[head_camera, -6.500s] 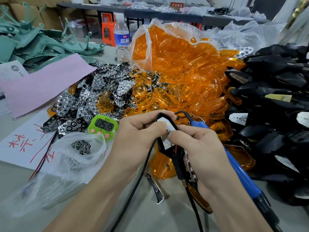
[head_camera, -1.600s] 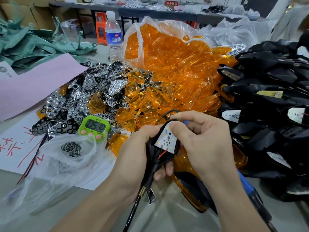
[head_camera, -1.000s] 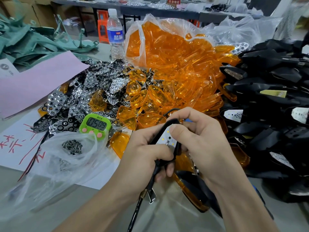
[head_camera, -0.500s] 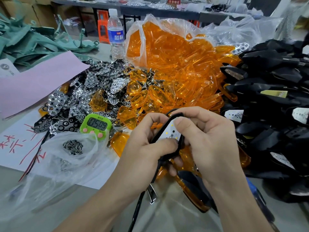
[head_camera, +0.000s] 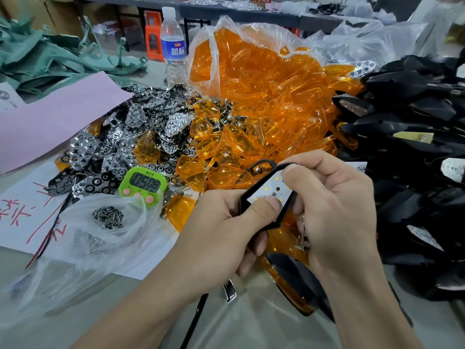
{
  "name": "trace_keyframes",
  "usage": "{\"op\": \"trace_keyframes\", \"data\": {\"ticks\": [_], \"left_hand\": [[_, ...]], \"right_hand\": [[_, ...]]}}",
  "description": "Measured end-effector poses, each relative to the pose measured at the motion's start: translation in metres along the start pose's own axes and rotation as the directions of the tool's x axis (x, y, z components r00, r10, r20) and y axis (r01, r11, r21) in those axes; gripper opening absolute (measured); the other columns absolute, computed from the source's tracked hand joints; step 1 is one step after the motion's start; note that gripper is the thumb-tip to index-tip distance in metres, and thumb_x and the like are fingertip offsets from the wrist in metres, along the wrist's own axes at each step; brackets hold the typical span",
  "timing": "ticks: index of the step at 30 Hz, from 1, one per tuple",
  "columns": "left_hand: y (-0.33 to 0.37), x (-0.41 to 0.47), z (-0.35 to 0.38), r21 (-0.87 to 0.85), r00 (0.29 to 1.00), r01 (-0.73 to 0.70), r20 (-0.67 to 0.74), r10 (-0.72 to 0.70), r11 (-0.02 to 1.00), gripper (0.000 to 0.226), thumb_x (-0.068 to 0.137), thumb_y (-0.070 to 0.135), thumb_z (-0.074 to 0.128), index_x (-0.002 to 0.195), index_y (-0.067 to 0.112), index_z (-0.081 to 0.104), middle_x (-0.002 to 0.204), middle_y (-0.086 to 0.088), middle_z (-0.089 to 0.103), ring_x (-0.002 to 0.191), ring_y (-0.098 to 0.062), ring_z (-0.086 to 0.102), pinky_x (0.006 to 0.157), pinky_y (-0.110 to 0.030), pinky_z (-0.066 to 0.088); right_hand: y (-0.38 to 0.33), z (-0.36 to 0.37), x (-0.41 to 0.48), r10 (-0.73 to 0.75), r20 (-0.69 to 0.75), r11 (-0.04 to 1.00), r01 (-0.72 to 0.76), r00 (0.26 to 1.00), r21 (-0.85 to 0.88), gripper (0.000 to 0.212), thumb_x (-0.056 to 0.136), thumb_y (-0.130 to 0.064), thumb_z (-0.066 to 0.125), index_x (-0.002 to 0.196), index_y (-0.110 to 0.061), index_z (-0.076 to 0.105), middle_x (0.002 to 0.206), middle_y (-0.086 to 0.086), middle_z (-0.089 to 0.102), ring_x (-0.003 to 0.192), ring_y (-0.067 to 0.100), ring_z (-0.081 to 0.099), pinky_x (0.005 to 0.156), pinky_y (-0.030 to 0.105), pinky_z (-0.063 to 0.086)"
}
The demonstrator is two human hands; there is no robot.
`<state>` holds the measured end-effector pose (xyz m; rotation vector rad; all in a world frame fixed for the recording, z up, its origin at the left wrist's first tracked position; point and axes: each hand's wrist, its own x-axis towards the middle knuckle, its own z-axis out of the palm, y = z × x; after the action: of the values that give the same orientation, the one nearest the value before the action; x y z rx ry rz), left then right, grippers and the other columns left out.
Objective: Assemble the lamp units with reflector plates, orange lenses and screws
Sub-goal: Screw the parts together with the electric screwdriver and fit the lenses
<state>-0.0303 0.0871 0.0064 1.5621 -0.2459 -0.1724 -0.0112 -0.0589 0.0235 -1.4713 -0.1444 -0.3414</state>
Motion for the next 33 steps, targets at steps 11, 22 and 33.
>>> {"op": "trace_keyframes", "data": {"ticks": [11, 22, 33], "left_hand": [[0.0, -0.001, 0.004, 0.066, 0.999, -0.013, -0.038, 0.016, 0.998, 0.042, 0.099, 0.044, 0.054, 0.062, 0.024, 0.06, 0.05, -0.006, 0.057, 0.03, -0.016, 0.042, 0.037, -0.021, 0.031], [0.006, -0.005, 0.012, 0.173, 0.979, 0.06, -0.203, -0.024, 0.983, 0.065, 0.095, 0.054, 0.066, 0.049, 0.009, 0.061, 0.038, -0.01, 0.053, 0.029, -0.017, 0.045, 0.04, -0.02, 0.037], [0.008, -0.006, 0.013, 0.164, 0.98, 0.021, -0.2, 0.012, 0.986, 0.062, 0.099, 0.042, 0.063, 0.048, 0.008, 0.058, 0.035, -0.004, 0.049, 0.027, -0.015, 0.042, 0.039, -0.019, 0.035]], "right_hand": [[0.0, 0.0, 0.0, -0.055, 0.016, 0.998, 0.056, 0.998, -0.025, 0.014, 0.083, -0.009, 0.063, 0.071, -0.013, 0.068, 0.043, -0.001, 0.041, 0.038, 0.011, 0.029, 0.038, 0.024, 0.028], [-0.002, -0.002, 0.002, -0.061, -0.006, 0.998, 0.061, 0.998, -0.01, 0.013, 0.085, -0.01, 0.064, 0.077, -0.013, 0.073, 0.045, 0.0, 0.045, 0.04, 0.01, 0.036, 0.041, 0.019, 0.035], [-0.005, -0.003, -0.002, -0.104, 0.047, 0.994, 0.101, 0.993, 0.05, 0.012, 0.088, -0.003, 0.062, 0.082, -0.008, 0.071, 0.045, -0.004, 0.049, 0.04, 0.005, 0.042, 0.044, 0.015, 0.038]]}}
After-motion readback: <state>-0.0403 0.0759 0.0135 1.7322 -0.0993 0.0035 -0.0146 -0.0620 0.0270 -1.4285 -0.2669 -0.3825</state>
